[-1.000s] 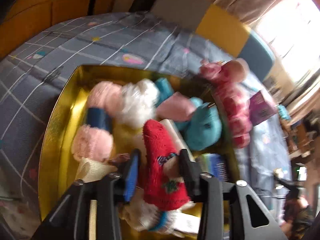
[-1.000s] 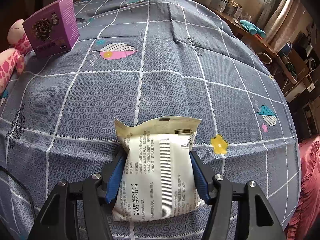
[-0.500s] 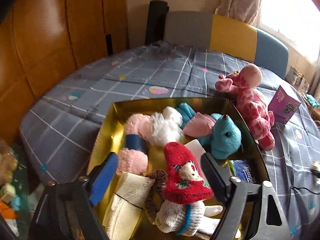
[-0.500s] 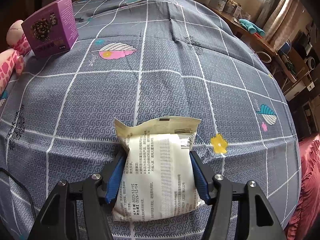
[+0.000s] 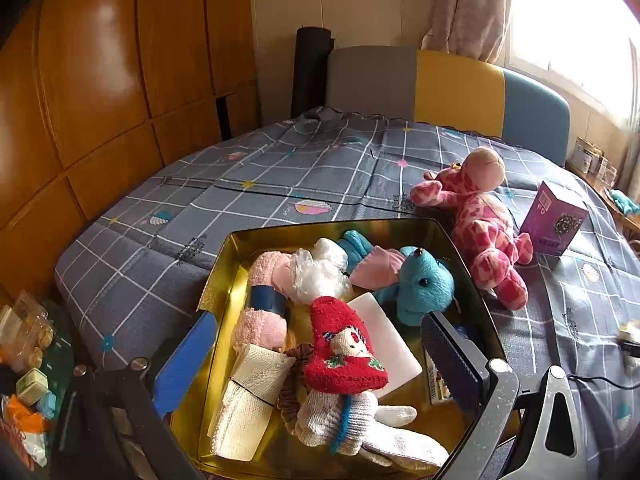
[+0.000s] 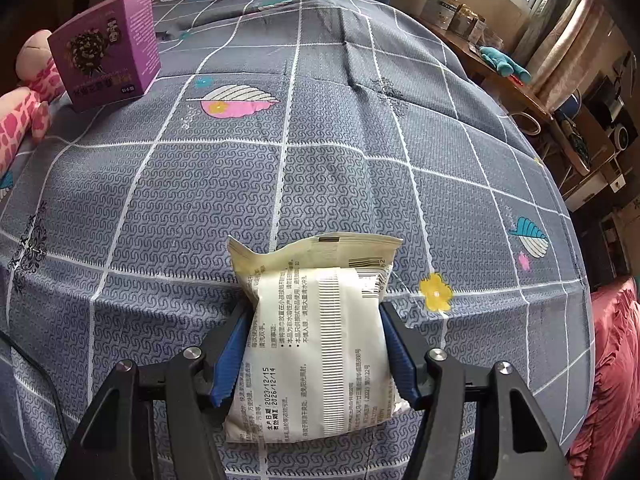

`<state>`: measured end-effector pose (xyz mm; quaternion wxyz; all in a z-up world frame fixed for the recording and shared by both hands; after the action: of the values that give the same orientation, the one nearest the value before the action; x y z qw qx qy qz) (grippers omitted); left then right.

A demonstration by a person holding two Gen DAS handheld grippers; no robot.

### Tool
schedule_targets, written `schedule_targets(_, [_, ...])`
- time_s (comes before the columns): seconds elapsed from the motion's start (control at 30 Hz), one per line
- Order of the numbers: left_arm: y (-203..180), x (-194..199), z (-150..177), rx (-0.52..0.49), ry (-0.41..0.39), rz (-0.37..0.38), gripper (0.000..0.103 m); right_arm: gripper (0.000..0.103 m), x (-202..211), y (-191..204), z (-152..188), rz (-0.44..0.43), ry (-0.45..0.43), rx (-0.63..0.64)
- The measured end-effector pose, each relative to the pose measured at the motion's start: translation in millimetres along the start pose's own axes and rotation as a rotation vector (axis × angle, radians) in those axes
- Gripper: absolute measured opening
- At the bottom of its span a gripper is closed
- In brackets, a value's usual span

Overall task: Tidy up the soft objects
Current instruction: 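Carry the white paper packet to the gold tray with the right gripper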

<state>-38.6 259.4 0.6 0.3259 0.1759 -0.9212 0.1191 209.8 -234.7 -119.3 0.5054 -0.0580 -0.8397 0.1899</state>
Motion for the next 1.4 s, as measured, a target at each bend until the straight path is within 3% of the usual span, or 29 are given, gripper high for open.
schedule_targets(0.47, [1, 18, 3, 0.031, -0.046, -0.043, 0.103, 0.062, -2, -1, -9, 0.021, 0.038, -0.027])
schedule_targets(0.77, [11, 18, 12, 0.046, -0.005, -0.02, 0.103, 0.06, 10, -1, -17, 0.057, 0.053, -0.085])
schedule_targets(1.07, [18, 16, 18, 0.067, 0.002, -0.003, 0.103, 0.06, 57, 25, -12, -0.051, -0.009, -0.044])
schedule_targets(1.4, [24, 17, 15, 0.08, -0.011, 0.019, 0.103, 0.06, 126, 94, 25, -0.245, -0.056, 0.138])
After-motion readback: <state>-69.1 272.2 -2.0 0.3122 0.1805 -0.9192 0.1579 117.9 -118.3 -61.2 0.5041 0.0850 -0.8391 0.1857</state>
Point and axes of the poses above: each gripper's, at about its wrist camera, not at the fingertips, and x roughly against the way its jaws point, y to its left, z to its underside, the point moved 2 cm from there along -x, roughly the way its jaws point, and after that the axes turned 12 degrees about z, right-handed, at the moved point
